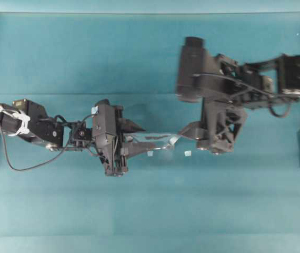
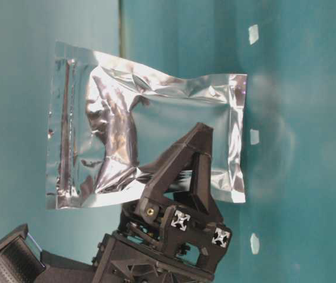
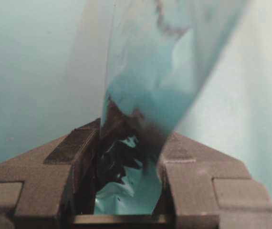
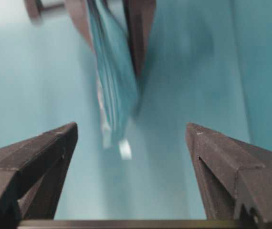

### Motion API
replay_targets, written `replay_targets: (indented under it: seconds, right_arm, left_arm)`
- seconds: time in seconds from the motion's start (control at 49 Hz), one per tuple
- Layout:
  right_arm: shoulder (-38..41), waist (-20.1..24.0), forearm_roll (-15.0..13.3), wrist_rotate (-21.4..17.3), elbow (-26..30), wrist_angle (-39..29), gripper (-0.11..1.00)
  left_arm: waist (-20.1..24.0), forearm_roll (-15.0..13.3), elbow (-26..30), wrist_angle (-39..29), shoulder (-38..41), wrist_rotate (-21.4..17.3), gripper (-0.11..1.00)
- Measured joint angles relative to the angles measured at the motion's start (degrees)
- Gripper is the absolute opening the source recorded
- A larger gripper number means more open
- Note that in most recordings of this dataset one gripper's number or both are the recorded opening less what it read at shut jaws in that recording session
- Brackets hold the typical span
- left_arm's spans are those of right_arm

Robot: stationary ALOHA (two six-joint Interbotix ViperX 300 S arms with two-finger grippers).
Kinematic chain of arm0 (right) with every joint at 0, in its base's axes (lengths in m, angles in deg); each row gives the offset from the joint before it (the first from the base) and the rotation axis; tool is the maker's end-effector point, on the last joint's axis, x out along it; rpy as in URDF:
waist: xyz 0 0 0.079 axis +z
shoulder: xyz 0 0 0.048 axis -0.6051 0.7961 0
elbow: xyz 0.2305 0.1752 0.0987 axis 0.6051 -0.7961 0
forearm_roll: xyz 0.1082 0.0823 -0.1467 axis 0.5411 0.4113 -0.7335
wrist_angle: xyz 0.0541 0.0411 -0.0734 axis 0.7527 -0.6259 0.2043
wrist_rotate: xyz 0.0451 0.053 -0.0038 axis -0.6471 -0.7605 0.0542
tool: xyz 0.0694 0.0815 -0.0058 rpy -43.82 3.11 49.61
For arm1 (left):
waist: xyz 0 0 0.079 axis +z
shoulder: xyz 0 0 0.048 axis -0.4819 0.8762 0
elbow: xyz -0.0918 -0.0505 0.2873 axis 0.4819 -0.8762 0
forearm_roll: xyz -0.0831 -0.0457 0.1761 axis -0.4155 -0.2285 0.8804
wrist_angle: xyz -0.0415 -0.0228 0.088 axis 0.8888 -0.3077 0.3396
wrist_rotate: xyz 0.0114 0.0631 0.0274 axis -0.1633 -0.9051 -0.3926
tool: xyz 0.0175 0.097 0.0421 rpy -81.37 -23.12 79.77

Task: Hand over the silver zip bag and make it stand upright.
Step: 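Withdraw the open right gripper to the right side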

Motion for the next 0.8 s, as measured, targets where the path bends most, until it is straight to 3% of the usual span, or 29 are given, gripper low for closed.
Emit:
replay_targets:
  seconds: [0.796]
  right_arm:
    - [-11.25, 1.32, 0.00, -0.09, -12.39, 8.44, 0.97]
  left_arm:
    - [-0.09, 0.09, 0.09, -0.79, -0.18, 0.00, 0.22]
